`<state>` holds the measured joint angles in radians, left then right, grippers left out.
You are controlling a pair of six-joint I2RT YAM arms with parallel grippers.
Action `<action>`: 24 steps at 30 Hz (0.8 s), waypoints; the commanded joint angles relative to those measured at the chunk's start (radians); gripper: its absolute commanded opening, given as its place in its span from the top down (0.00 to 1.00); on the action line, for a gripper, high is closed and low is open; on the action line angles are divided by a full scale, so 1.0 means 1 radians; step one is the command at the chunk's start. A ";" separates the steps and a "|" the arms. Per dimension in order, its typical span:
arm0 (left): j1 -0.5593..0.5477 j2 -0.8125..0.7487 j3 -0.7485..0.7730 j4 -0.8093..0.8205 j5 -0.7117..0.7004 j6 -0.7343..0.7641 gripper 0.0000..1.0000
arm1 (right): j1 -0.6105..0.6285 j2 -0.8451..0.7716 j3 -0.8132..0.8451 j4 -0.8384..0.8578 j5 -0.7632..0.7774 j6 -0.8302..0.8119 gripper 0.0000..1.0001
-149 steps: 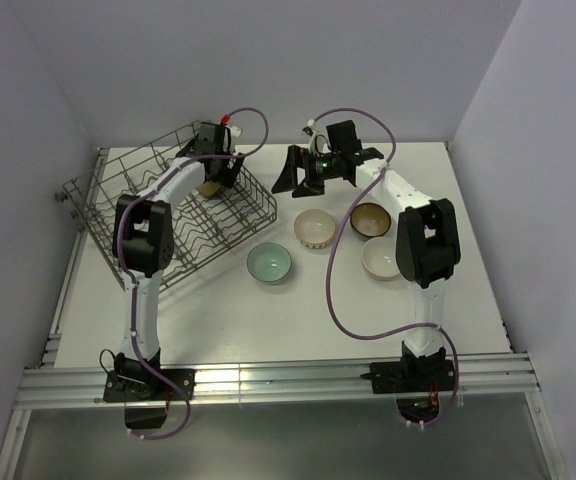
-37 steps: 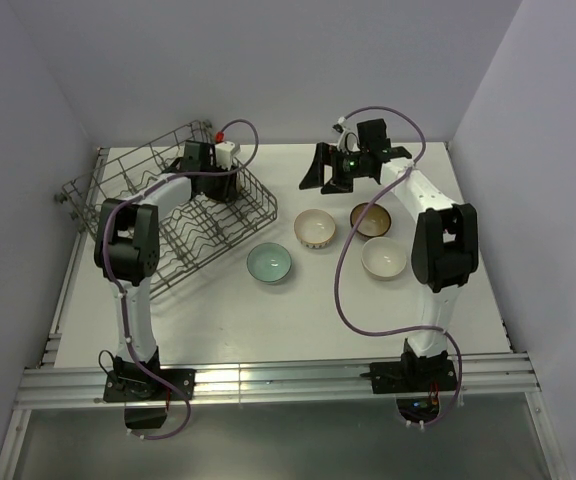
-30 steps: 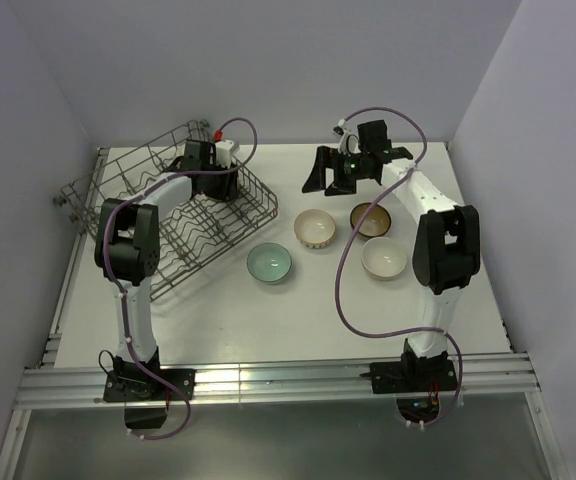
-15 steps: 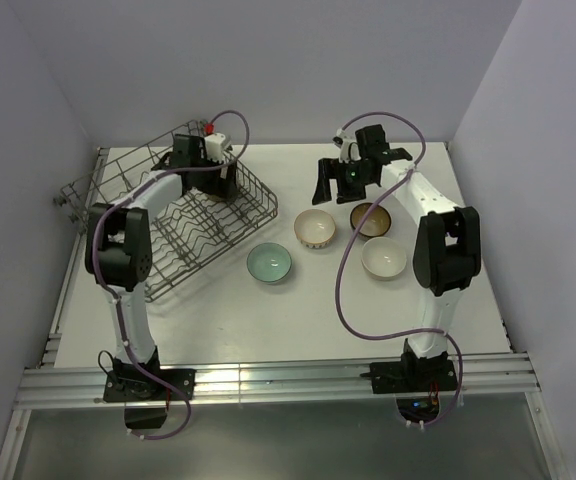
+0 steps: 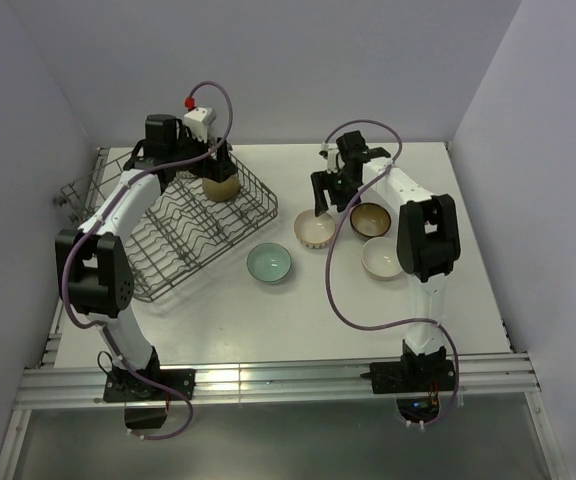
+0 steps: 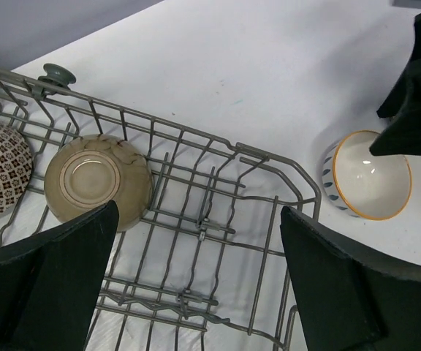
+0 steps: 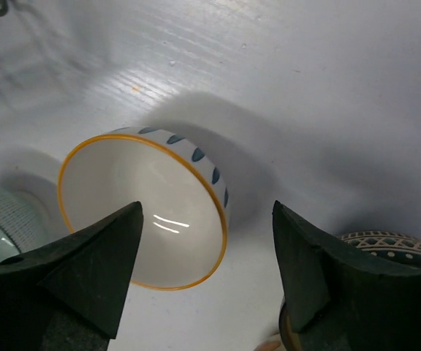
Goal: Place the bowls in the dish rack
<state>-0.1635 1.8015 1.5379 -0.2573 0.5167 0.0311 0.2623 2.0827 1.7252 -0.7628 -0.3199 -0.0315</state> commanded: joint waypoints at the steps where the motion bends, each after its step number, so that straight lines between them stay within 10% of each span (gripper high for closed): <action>1: 0.002 -0.063 -0.036 0.013 0.045 -0.022 0.01 | 0.011 0.026 0.054 -0.030 0.042 -0.036 0.23; 24: 0.047 -0.244 -0.154 0.067 -0.017 -0.114 0.01 | 0.040 0.057 -0.016 -0.004 0.024 -0.048 0.87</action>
<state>-0.1181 1.6176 1.3888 -0.2440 0.5228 -0.0685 0.2977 2.1529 1.7077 -0.7757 -0.2810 -0.0757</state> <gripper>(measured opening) 0.995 0.155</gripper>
